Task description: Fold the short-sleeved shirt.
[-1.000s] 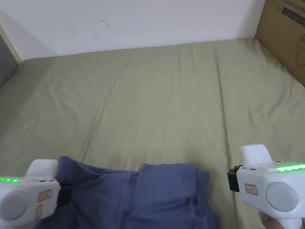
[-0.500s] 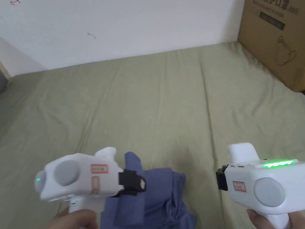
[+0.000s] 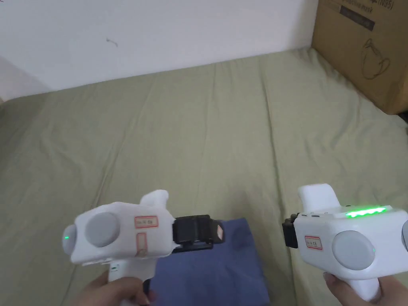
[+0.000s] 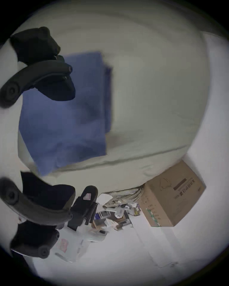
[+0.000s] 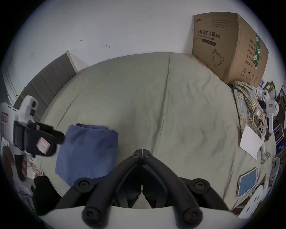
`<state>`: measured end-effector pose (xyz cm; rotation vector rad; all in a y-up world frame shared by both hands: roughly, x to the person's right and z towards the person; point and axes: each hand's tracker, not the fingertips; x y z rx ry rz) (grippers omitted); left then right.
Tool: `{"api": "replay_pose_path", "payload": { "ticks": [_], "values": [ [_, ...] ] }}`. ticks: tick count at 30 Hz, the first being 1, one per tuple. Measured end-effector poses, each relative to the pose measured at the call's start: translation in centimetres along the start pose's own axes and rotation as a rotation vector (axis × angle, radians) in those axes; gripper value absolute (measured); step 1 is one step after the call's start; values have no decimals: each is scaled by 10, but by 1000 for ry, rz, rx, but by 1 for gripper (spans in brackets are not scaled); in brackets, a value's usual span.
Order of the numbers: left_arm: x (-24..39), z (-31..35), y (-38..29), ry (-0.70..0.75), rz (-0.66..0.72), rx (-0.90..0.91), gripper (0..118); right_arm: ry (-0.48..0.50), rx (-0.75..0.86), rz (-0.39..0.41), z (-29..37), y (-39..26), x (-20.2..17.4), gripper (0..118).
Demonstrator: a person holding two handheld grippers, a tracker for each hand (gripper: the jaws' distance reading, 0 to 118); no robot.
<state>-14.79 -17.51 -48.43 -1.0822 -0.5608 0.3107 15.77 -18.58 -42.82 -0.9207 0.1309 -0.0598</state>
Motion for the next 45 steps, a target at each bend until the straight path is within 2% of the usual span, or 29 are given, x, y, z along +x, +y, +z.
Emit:
{"api": "replay_pose_path", "payload": {
  "ticks": [1, 2, 3, 5, 7, 12, 15, 18, 22, 25, 29, 32, 34, 37, 38, 40, 42, 45],
  "values": [
    [4, 11, 1, 40, -51, 10, 82, 1, 3, -3, 0, 0, 0, 0],
    [7, 16, 2, 94, -81, 13, 49, 2, 6, -5, 1, 0, 0, 0],
    [11, 18, 2, 155, -102, 5, 0, 1, 8, -6, 1, 0, 0, 0],
    [18, 11, -1, 166, -133, -3, 0, -4, 13, -6, 2, 0, 1, 0],
    [25, -5, -4, 95, -143, -67, 0, -14, 17, -8, 4, 1, 2, 0],
    [49, -64, -12, 133, -155, -174, 0, -66, 14, -12, 7, 2, 9, 0],
    [63, -101, -18, 176, -193, -252, 0, -78, 12, -11, 8, 2, 12, 0],
    [73, -129, -27, 291, -250, -281, 0, -85, 9, -10, 8, 2, 14, 0],
    [106, -130, -34, 381, -397, -237, 0, -80, 5, -23, 6, -2, 14, 0],
    [118, -120, -47, 335, -436, -207, 0, -76, 4, -26, 6, -3, 14, 0],
    [110, -72, -46, 179, -356, -108, 0, -85, 21, -23, 17, -1, 16, 0],
    [80, -20, -42, 259, -310, 21, 0, -89, 0, 28, 32, 9, 8, 0],
    [48, 12, -40, 345, -267, 87, 0, -15, -17, 69, 36, 16, -8, 0],
    [1, 41, -44, 469, -169, 109, 0, 146, -74, 48, 23, 22, -35, 0],
    [-14, 48, -46, 483, -118, 112, 0, 168, -104, 58, 13, 22, -46, 0],
    [-46, 61, -52, 499, 6, 111, 0, 106, -235, 125, -12, 21, -69, 0],
    [-68, 66, -57, 456, 91, 121, 0, 114, -312, 191, -38, 14, -84, 0],
    [-97, 67, -61, 402, 211, 96, 7, 41, -401, 205, -67, 5, -88, 0]
  ]
}}
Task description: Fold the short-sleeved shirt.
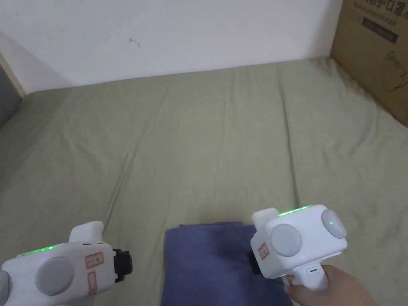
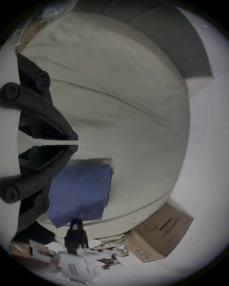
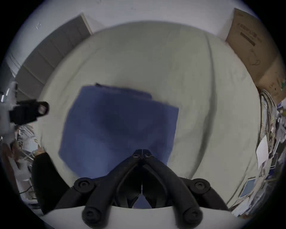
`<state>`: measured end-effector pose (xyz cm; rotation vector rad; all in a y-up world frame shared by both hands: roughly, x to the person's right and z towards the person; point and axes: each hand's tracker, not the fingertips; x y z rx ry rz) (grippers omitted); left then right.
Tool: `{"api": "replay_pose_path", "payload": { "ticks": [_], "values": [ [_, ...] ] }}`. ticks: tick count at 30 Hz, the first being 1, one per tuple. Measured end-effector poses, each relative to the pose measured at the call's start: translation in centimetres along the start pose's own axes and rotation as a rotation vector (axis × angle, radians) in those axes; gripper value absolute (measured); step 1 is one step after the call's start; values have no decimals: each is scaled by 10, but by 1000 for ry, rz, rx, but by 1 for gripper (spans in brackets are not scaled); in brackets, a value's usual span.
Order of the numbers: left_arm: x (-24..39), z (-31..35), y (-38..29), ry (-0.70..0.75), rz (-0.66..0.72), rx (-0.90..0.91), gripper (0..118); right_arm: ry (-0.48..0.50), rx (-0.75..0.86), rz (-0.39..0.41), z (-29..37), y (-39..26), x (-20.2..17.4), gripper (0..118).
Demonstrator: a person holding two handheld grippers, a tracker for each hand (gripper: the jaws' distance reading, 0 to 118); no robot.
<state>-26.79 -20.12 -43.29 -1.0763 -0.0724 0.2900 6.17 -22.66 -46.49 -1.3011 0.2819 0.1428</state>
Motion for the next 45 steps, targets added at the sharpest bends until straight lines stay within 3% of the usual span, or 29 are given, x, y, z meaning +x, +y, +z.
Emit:
{"api": "replay_pose_path", "payload": {
  "ticks": [1, 4, 5, 6, 7, 8, 9, 12, 17, 19, 22, 23, 24, 25, 26, 27, 28, 29, 37, 42, 45],
  "values": [
    [-8, -4, 1, -35, 40, -15, 8, -39, -14, 6, -6, -3, 3, 0],
    [-19, -20, 4, -173, 70, -55, 21, 13, -15, -35, -12, -3, 11, 0],
    [-23, -26, 6, -251, 95, -65, 38, 12, -17, -34, -12, -3, 13, 0],
    [-30, -34, 8, -351, 135, -70, 77, 14, -20, -29, -11, -2, 12, 0],
    [-35, -44, 9, -458, 171, -99, 101, 14, -22, -17, -11, -2, 12, 0],
    [-37, -52, 8, -557, 201, -120, 111, 15, -23, -8, -11, -2, 12, 0],
    [-41, -62, 8, -641, 237, -136, 115, 16, -24, -7, -10, -3, 13, 0],
    [-48, -97, 9, -754, 323, -191, 115, 32, -22, -28, -11, -4, 17, 0],
    [-30, -150, 0, -1087, 422, -334, 115, 36, -21, -30, -11, -4, 16, 0],
    [-12, -165, -7, -1154, 453, -416, 116, 35, -22, -28, -12, -4, 16, 0],
    [6, -169, -10, -1143, 356, -416, 113, 36, -20, -31, -13, -5, 17, 0],
    [7, -167, -9, -1115, 340, -409, 104, 40, -17, -35, -13, -5, 18, 0],
    [7, -164, -9, -1071, 305, -406, 79, 48, -13, -46, -13, -6, 20, 0],
    [7, -159, -8, -968, 244, -384, 67, 58, -10, -61, -13, -7, 21, 0],
    [7, -155, -7, -828, 156, -352, 67, 65, -8, -74, -13, -8, 23, 0],
    [10, -154, -9, -645, 39, -305, 26, 74, -4, -88, -13, -8, 25, 0],
    [12, -150, -18, -775, 89, -328, 23, 130, 5, -122, -13, -9, 26, 1],
    [15, -144, -17, -788, 126, -292, 23, 85, -4, -120, -13, -9, 27, 0],
    [7, -75, -5, -590, -92, -129, 24, 52, 89, -163, 22, -10, 5, 1],
    [-88, 1, 25, -350, -119, -54, 24, 131, 208, -205, 43, 13, -58, 1],
    [-158, 41, 44, -174, -124, -47, 24, 135, 237, -154, 45, 38, -126, 1]
  ]
}}
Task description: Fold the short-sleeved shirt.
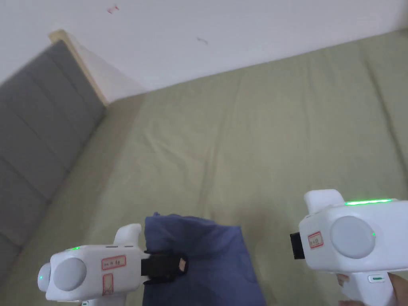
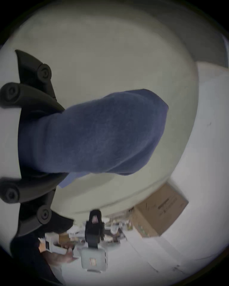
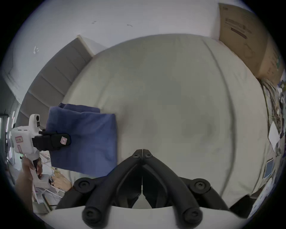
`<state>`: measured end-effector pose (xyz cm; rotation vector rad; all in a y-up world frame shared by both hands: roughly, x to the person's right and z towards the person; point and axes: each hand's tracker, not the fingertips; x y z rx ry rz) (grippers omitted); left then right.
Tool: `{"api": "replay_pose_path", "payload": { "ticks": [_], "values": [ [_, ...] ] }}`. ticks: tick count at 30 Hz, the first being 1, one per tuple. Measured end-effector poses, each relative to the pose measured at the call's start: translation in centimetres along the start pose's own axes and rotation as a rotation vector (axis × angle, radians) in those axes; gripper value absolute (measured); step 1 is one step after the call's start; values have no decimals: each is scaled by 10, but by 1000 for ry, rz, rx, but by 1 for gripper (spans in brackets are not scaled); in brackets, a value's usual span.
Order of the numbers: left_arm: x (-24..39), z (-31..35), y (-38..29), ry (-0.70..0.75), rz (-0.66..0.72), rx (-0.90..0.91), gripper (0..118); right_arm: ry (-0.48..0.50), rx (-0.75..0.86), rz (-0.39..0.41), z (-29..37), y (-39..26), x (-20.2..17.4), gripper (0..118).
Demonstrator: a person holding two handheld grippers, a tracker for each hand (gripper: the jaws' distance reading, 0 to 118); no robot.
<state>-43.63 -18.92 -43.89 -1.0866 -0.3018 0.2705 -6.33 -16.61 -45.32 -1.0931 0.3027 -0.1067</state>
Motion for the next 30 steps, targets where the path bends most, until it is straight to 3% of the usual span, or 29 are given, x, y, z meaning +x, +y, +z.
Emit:
{"api": "replay_pose_path", "payload": {
  "ticks": [2, 7, 11, 12, 13, 15, 21, 23, 24, 26, 28, 30],
  "values": [
    [-39, 26, 2, 75, 24, -12, 24, 25, 18, 31, -10, 5, -46, 1],
    [-112, 58, 15, 300, 4, -80, 24, 168, 35, -4, -37, 14, -141, 1],
    [-140, 59, 26, 500, -75, -128, 30, 179, 48, 10, -48, 15, -178, 1],
    [-142, 58, 27, 562, -122, -135, 41, 174, 53, 16, -49, 14, -182, 1],
    [-144, 58, 27, 621, -158, -122, 61, 164, 58, 17, -51, 14, -186, 1],
    [-148, 59, 24, 690, -155, -116, 115, 152, 61, 17, -54, 13, -191, 1],
    [-148, 69, 11, 710, -118, -98, 116, 137, 57, 1, -55, 6, -194, 1],
    [-133, 74, 10, 709, -103, -113, 107, 138, 60, 6, -51, 3, -191, 1],
    [-123, 76, 9, 672, -88, -95, 78, 141, 64, 6, -48, 2, -189, 1],
    [-91, 74, 5, 660, -75, -4, 0, 148, 86, 3, -42, 0, -179, 1],
    [-46, 69, 7, 642, -48, 117, 0, 148, 119, -10, -35, -2, -162, 1],
    [-1, 61, 6, 496, -6, 233, 0, 139, 129, -7, -28, -4, -138, 1]
  ]
}}
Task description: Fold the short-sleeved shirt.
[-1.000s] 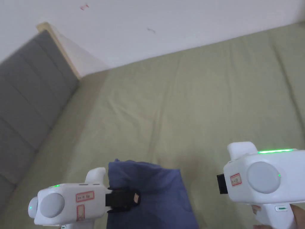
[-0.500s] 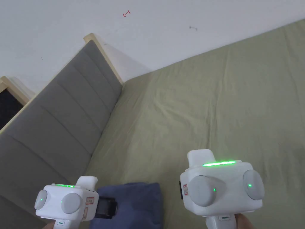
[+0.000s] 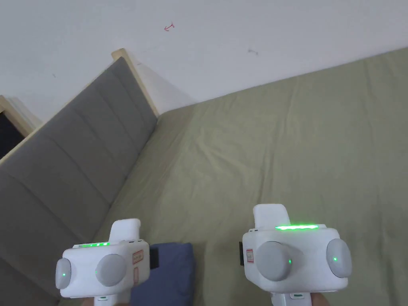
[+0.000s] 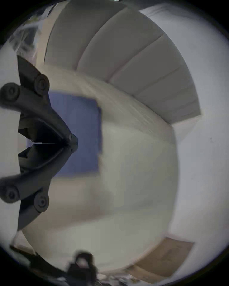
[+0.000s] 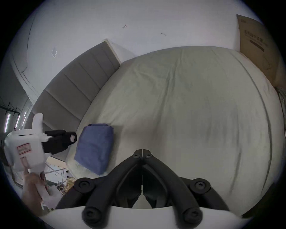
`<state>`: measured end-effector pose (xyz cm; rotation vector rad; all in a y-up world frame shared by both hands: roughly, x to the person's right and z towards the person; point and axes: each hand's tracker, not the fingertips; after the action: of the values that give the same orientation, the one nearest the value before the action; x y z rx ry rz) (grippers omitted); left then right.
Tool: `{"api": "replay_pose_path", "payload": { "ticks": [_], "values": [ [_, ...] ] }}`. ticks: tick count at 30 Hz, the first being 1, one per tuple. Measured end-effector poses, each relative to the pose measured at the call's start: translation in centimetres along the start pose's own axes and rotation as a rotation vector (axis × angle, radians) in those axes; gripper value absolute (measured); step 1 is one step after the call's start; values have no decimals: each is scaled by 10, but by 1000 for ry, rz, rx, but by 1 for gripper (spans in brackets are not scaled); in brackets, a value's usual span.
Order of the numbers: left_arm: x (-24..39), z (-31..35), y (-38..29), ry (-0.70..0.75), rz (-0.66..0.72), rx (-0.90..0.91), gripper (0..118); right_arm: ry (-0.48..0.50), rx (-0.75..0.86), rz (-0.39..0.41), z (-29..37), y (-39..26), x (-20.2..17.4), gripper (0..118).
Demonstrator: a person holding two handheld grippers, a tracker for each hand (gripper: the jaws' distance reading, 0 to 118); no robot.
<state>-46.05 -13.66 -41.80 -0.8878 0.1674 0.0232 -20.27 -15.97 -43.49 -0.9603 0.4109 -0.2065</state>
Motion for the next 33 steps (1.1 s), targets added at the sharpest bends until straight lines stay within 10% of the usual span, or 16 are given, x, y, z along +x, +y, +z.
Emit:
{"api": "replay_pose_path", "payload": {
  "ticks": [13, 24, 26, 28, 30, 33],
  "values": [
    [299, 92, -4, -224, -66, 434, 0, -238, 425, -31, 210, 18, 220, 1],
    [336, 181, 4, -197, 5, 855, 9, -331, 926, 214, 330, 29, 238, 1],
    [336, 188, 7, -182, -2, 874, 35, -338, 979, 255, 332, 26, 228, 18],
    [334, 194, 10, -179, -12, 881, 107, -346, 997, 246, 333, 23, 220, 74],
    [332, 199, 5, -169, -5, 863, 118, -344, 1005, 237, 332, 25, 216, 118],
    [332, 210, 7, -143, -46, 944, 118, -343, 1021, 245, 330, 23, 211, 118]
  ]
}}
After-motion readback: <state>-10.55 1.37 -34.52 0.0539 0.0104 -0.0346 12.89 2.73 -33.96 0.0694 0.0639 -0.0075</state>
